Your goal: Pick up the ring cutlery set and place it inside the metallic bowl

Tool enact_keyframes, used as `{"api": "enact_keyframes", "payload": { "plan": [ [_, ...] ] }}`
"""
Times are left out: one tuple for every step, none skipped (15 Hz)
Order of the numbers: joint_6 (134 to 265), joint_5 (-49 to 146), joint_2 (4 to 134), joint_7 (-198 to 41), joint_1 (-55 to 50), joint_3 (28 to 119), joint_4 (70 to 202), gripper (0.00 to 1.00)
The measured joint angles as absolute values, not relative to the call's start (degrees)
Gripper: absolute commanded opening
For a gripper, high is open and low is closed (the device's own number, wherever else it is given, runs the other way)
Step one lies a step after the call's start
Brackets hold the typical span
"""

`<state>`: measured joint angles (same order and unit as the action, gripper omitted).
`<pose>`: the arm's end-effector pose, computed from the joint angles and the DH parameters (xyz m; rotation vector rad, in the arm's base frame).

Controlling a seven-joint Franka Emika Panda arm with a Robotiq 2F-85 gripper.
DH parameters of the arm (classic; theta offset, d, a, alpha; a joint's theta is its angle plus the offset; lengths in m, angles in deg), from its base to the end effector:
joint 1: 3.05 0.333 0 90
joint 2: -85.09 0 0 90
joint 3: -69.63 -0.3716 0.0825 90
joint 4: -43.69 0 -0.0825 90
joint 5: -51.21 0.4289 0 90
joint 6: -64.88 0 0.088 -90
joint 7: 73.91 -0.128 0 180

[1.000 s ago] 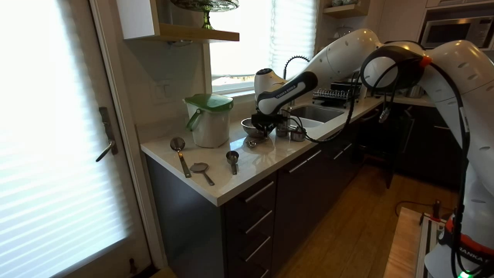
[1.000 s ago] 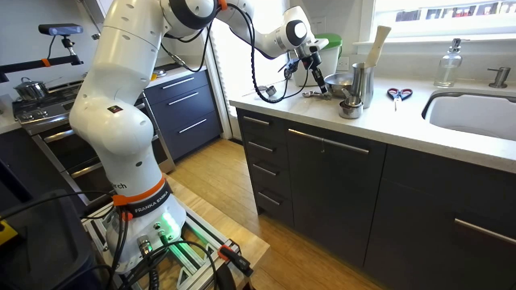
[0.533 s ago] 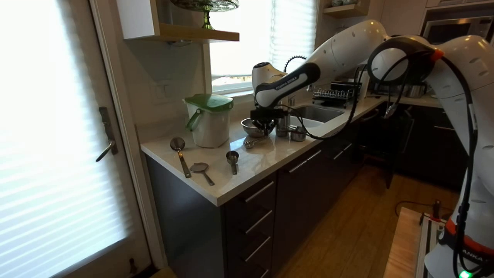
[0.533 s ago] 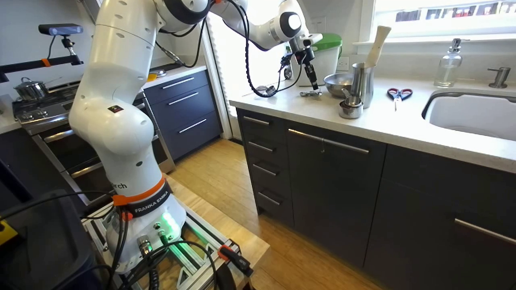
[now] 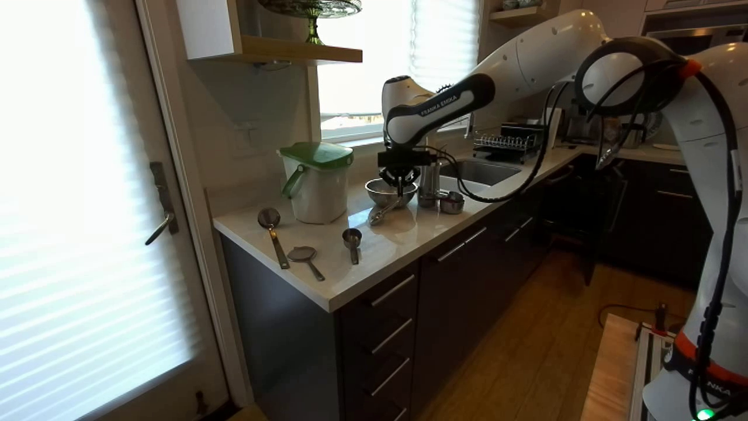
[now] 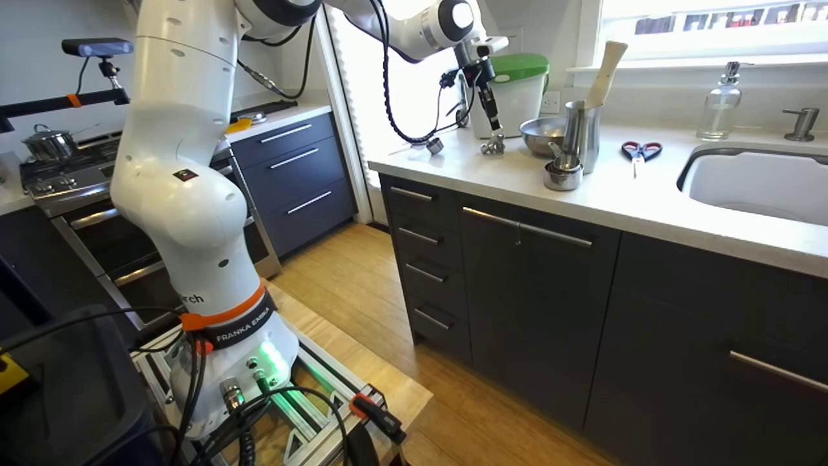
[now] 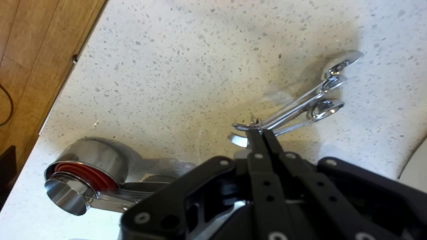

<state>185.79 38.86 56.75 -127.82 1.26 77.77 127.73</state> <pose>0.7819 -0.0467 0.4258 2.6627 -1.2676 0.3666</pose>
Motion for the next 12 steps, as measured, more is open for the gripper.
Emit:
{"api": "enact_keyframes", "payload": {
  "plan": [
    [185.8, 39.1, 57.4, -127.7, 1.3, 77.7, 128.0, 0.01],
    [185.8, 39.4, 58.1, -127.6, 1.2, 77.5, 128.2, 0.01],
    [185.8, 39.7, 58.7, -127.4, 1.2, 77.4, 128.3, 0.01],
    [185.8, 40.0, 59.1, -127.3, 1.2, 77.3, 128.3, 0.01],
    [185.9, 40.4, 59.6, -127.1, 1.2, 77.2, 128.4, 0.01],
    [186.0, 40.7, 60.0, -126.8, 1.2, 77.1, 128.4, 0.01],
    [186.3, 41.0, 60.3, -126.6, 1.2, 77.1, 128.4, 0.01],
    [186.8, 41.3, 60.5, -126.5, 1.2, 77.0, 128.4, 0.01],
    [187.5, 41.7, 60.7, -126.5, 1.1, 76.9, 128.4, 0.01],
    [188.3, 42.0, 60.8, -126.5, 1.1, 76.9, 128.4, 0.01],
    [189.2, 42.3, 60.9, -126.5, 1.0, 76.9, 128.4, 0.01],
    [190.0, 42.5, 61.1, -126.5, 0.9, 76.9, 128.4, 0.01]
  ]
}}
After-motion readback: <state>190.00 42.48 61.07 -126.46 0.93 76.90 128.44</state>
